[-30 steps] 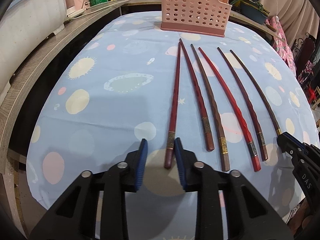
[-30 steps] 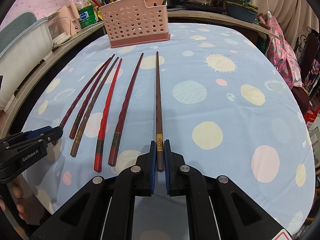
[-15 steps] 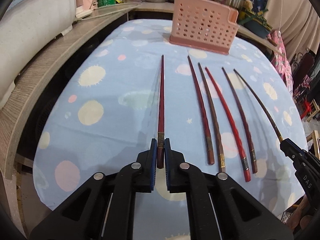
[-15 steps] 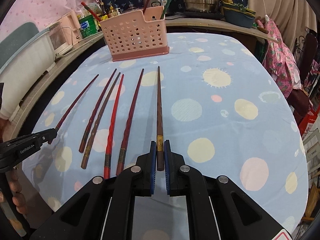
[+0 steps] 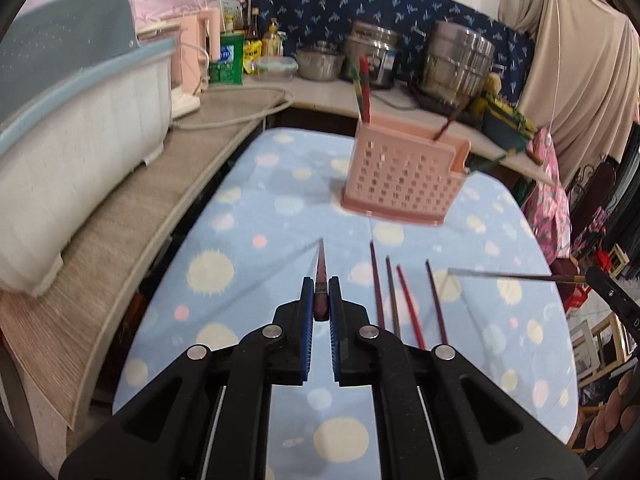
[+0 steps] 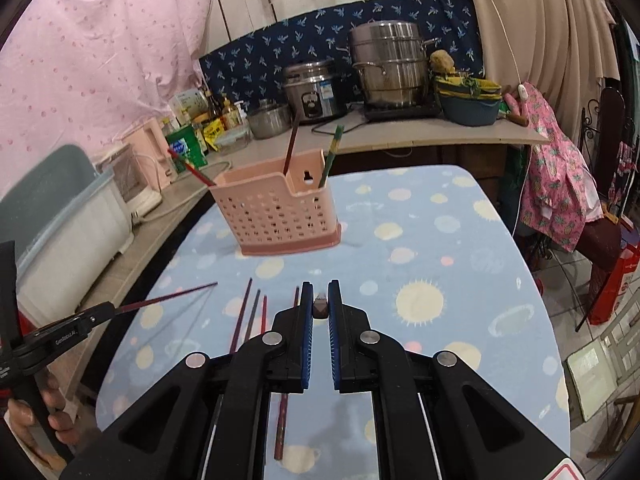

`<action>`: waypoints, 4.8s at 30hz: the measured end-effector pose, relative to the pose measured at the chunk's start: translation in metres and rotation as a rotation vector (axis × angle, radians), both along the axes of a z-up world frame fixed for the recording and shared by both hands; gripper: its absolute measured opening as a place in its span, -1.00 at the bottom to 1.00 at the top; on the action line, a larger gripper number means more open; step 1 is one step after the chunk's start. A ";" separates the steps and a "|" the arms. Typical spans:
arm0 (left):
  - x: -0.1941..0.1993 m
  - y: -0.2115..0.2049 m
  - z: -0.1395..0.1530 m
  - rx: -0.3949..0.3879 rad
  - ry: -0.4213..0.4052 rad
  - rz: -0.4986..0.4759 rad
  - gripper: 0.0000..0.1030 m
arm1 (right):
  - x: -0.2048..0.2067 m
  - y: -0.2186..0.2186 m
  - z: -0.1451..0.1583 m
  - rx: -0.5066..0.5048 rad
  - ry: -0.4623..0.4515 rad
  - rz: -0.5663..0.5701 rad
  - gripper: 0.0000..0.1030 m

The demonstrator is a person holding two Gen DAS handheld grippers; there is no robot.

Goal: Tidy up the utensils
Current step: 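Lift both held chopsticks and carry them over the pink basket, then open both tools to drop the chopsticks into the pink basket, then withdraw both open tools back over the remaining chopsticks, then close the right tool on a dark red chopstick while the left tool grasps another dark red chopstick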

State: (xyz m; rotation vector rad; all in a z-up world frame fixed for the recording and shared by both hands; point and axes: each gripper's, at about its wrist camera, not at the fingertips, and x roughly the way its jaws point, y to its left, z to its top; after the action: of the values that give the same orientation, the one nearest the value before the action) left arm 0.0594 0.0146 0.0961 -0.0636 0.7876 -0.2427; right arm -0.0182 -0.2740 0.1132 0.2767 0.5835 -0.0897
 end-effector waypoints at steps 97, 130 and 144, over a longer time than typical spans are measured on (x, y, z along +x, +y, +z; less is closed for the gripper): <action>0.074 -0.065 0.064 0.038 -0.186 0.003 -0.05 | 0.092 0.009 0.040 -0.020 -0.115 0.043 -0.45; -0.001 -0.041 -0.074 0.104 0.120 -0.028 -0.05 | 0.004 0.051 -0.114 -0.011 0.232 0.111 -0.45; -0.021 -0.046 -0.106 0.122 0.193 -0.048 -0.05 | -0.014 0.076 -0.149 -0.042 0.309 0.151 -0.45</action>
State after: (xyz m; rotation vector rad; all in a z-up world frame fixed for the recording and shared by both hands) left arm 0.0379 -0.0314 -0.0098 0.0477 0.9952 -0.2355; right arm -0.0320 -0.1980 -0.0354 0.1776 0.9058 0.0015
